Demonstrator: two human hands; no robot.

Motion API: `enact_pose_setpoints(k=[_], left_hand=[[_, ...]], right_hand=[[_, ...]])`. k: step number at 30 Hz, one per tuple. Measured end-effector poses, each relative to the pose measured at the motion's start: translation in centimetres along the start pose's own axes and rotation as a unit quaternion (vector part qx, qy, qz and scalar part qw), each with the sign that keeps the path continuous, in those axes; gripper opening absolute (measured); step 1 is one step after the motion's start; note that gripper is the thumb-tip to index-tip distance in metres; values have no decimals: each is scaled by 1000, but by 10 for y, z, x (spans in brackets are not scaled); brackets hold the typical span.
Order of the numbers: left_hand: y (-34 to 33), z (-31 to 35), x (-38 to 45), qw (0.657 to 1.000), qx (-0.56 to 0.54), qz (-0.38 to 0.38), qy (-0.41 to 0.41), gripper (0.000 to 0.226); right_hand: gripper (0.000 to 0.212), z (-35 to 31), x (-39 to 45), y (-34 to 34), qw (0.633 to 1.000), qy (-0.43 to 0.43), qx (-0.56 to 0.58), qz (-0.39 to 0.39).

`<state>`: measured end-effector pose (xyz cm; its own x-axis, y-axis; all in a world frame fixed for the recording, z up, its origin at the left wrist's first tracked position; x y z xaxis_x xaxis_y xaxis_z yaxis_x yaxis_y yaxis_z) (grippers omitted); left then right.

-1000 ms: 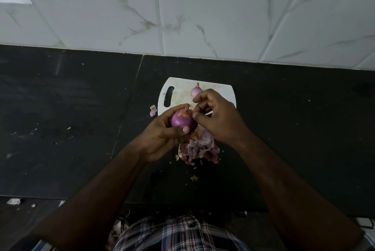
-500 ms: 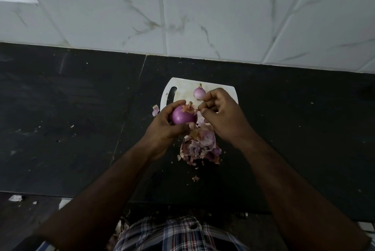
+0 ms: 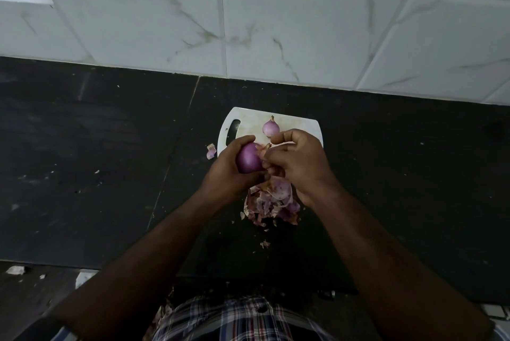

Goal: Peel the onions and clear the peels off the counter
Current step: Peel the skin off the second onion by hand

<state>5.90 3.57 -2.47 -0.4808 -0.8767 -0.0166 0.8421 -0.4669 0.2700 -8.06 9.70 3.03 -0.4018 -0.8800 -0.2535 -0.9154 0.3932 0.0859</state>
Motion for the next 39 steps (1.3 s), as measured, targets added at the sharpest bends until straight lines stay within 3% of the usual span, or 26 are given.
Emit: enact_pose_setpoints(k=[4,6,9,12,17,20,23,26,30,33,39], left_hand=[[2,-2,4,997,48,-44,-35,82],[0,-5,1,996,50,-70,-17,83],[0,-2,-3,997,-20,-68,24,85],[6,-2,1,996,-53,-58,52,85],[11,-6,0,984,-117,-85,100,74],[8,-10,1,981,-138,-94,102,68],[5,-12,1,977,-155,-105,102,69],[3,-10,0,975,-163,-117,95,68],[4,-9,0,977,-155,-114,91,68],[5,-10,0,981,-131,-115,88,71],[6,-6,-1,987,-101,-107,71,68]], right_hand=[[29,-12,-1,2,979,-65,193,-15],[22,-21,3,10,978,-42,204,0],[14,-28,11,26,996,51,65,23],[15,-14,12,42,991,99,-84,25],[22,13,7,45,926,99,-360,-55],[23,0,2,38,933,177,-313,0],[26,-11,-2,25,928,227,-293,-43],[23,-13,-1,15,884,272,-367,-99],[20,-7,4,10,815,350,-453,-93],[24,-1,6,10,784,376,-484,-100],[15,0,6,11,794,396,-457,-61]])
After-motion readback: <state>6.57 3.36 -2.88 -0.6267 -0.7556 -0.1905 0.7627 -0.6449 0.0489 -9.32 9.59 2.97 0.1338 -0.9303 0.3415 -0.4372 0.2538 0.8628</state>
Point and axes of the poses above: each hand's wrist, its own x-axis towards the middle knuckle, its own y-axis out of the back of the hand, z = x × y, the point moved 3 cm from there along x, towards the middle knuckle
